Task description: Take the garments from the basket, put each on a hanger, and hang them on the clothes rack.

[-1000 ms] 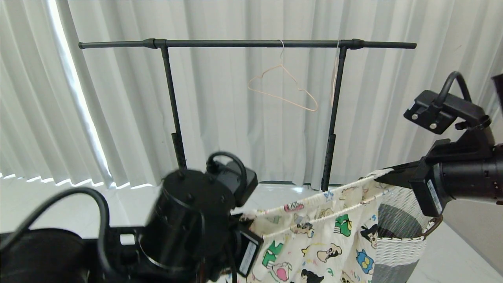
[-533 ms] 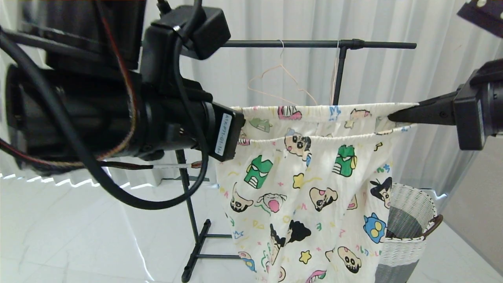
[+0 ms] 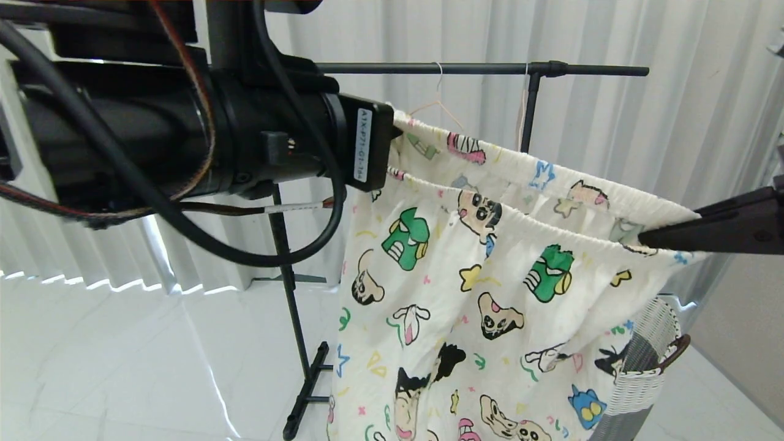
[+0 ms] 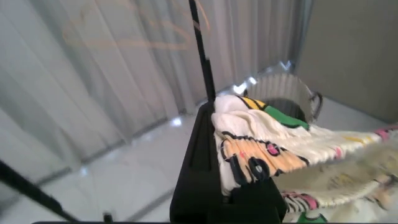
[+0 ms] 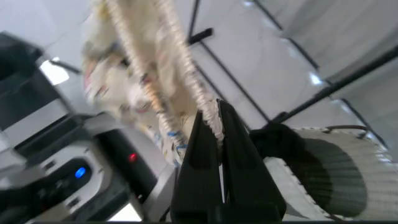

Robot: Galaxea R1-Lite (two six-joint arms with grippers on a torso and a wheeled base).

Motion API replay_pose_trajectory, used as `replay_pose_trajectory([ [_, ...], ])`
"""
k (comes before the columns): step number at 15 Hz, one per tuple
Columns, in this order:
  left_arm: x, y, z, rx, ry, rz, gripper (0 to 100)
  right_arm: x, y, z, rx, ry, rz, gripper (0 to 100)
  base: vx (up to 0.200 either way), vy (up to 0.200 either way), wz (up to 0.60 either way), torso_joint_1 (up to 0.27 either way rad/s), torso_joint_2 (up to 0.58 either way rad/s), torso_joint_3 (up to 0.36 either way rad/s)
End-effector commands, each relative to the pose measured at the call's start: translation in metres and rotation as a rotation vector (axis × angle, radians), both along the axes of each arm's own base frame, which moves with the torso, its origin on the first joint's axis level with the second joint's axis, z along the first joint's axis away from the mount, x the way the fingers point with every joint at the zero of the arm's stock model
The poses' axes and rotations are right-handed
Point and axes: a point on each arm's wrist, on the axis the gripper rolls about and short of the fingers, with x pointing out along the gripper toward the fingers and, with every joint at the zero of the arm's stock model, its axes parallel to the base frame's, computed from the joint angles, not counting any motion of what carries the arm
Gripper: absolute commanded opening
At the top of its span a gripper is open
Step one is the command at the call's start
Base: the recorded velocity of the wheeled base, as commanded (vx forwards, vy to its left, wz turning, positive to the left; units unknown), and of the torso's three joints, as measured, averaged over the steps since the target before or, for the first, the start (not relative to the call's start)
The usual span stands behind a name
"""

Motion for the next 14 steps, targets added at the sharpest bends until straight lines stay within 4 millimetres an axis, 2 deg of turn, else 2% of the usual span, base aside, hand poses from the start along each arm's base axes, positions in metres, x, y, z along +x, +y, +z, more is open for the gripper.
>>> replay_pose_trajectory([
  [1, 0.018, -0.018, -0.015, 0.052, -0.032, -0.014, 0, -0.019, -0.004, 0.000, 0.012, 0.009, 0.085, 0, 0.000, 0.000, 0.00, 0.000, 0.00, 0.000],
  [5, 0.019, -0.020, -0.017, 0.063, -0.042, -0.062, 0, -0.016, 0.013, -0.006, -0.017, 0.034, 0.139, 0, 0.000, 0.000, 0.00, 0.000, 0.00, 0.000],
  [7, 0.013, -0.014, -0.011, 0.054, -0.051, -0.061, 0, -0.014, 0.014, -0.007, -0.023, 0.035, 0.131, 0, 0.000, 0.000, 0.00, 0.000, 0.00, 0.000],
  [9, -0.002, 0.000, -0.007, 0.090, -0.005, -0.066, 0, -0.001, 0.018, -0.001, 0.004, 0.012, 0.085, 0, 0.000, 0.000, 0.00, 0.000, 0.00, 0.000],
  [10, -0.022, 0.019, -0.003, 0.137, 0.059, -0.079, 0, 0.014, 0.026, 0.007, 0.032, -0.017, 0.056, 0, 0.000, 0.000, 0.00, 0.000, 0.00, 0.000],
  [12, -0.053, 0.046, 0.002, 0.145, 0.153, -0.192, 0, 0.033, 0.044, 0.016, 0.058, -0.041, 0.050, 0, 0.000, 0.000, 0.00, 0.000, 0.00, 0.000],
  [14, -0.070, 0.051, 0.003, 0.081, 0.235, -0.248, 0, 0.047, 0.063, 0.021, 0.072, -0.059, 0.064, 0, 0.000, 0.000, 0.00, 0.000, 0.00, 0.000],
])
